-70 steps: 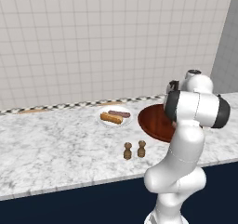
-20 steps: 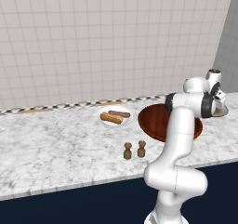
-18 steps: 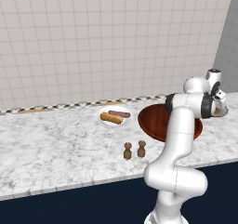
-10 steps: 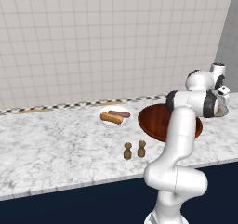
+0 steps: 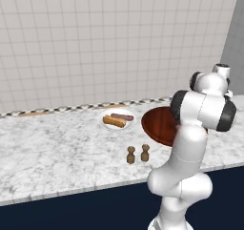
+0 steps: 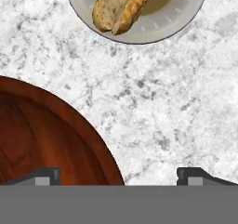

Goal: Place one bun and one sausage from the bowl on each plate.

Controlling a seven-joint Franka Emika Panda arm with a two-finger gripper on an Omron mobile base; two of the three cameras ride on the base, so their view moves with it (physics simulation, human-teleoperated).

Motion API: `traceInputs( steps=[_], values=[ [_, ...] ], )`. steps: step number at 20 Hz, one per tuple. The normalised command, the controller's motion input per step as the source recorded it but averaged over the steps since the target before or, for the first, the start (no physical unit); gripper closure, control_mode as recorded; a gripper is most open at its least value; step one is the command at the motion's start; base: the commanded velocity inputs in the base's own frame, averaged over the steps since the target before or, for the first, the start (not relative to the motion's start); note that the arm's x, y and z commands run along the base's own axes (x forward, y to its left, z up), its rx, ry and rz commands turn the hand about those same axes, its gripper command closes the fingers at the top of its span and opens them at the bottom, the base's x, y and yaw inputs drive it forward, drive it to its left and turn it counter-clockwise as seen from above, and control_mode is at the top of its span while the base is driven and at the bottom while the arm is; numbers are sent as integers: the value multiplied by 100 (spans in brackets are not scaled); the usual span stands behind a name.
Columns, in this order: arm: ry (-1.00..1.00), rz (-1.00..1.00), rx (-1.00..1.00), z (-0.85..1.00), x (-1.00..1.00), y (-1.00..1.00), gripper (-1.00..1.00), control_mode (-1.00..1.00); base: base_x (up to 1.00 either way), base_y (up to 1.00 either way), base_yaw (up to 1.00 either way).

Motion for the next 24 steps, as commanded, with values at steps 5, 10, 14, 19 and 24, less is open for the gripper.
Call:
traceInputs(
  steps=[5, 10, 14, 19, 24],
  values=[
    [-15, 36, -1, 40, -65, 99, -100, -100, 0, 0, 0],
    [11, 29, -13, 0, -9, 83, -100, -100, 0, 0, 0],
    [10, 0, -1, -28, 10, 3, -100, -100, 0, 0, 0],
    [14, 8, 1, -30, 0, 22, -100, -100, 0, 0, 0],
    [20, 8, 1, -30, 0, 10, -100, -100, 0, 0, 0]
  ],
)
